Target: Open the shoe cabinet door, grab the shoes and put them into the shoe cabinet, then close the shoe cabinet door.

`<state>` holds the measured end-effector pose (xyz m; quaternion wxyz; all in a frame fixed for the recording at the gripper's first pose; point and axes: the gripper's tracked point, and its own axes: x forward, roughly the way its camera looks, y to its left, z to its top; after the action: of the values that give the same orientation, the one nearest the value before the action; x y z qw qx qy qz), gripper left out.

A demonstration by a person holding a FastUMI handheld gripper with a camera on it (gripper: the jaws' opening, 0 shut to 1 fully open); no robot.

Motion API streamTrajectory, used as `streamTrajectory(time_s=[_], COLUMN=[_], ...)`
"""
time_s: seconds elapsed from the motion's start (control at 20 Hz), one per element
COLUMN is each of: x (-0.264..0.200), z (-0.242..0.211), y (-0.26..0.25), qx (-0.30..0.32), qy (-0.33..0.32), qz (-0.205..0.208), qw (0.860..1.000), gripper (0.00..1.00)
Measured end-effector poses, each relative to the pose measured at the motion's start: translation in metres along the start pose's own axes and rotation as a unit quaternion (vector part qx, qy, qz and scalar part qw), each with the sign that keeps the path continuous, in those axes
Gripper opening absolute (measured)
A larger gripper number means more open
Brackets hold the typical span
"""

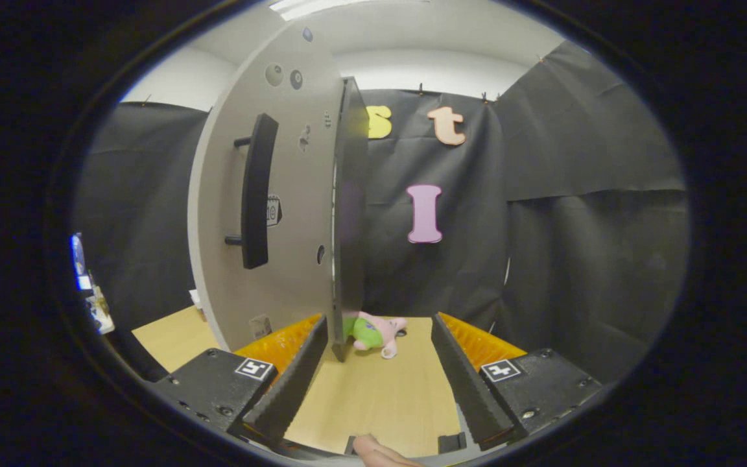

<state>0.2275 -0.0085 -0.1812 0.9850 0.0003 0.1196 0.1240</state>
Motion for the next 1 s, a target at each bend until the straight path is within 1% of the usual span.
streamTrajectory(time_s=[0.15,0.35,0.45,0.55,0.6,0.7,0.75,0.8,0.85,0.9,0.95,1.0], x=[0.008,0.014,0.017,0.022,0.024,0.029,0.032,0.033,0.035,0.044,0.040,0.041], z=[0.006,0.019,0.026,0.035,0.042,0.045,0.042,0.038,0.035,0.030,0.032,0.026], y=[0.009,0.027,0.028,0.022,0.025,0.042,0.056,0.076,0.090,0.098,0.104,0.118], qx=[-0.005,-0.033,-0.042,-0.041,-0.039,-0.039,-0.039,-0.035,-0.041,-0.048,-0.045,-0.044], qy=[-0.014,-0.029,-0.025,-0.020,-0.023,-0.016,-0.004,0.003,0.011,0.011,0.014,0.021], qz=[0.030,0.059,0.050,0.027,0.029,0.053,0.075,0.106,0.120,0.124,0.133,0.144], qw=[0.999,0.997,0.998,0.999,0.999,0.998,0.996,0.994,0.992,0.991,0.990,0.988], gripper=[1.00,1.00,1.00,1.00,1.00,1.00,1.00,1.00,1.00,0.96,0.90,0.91])
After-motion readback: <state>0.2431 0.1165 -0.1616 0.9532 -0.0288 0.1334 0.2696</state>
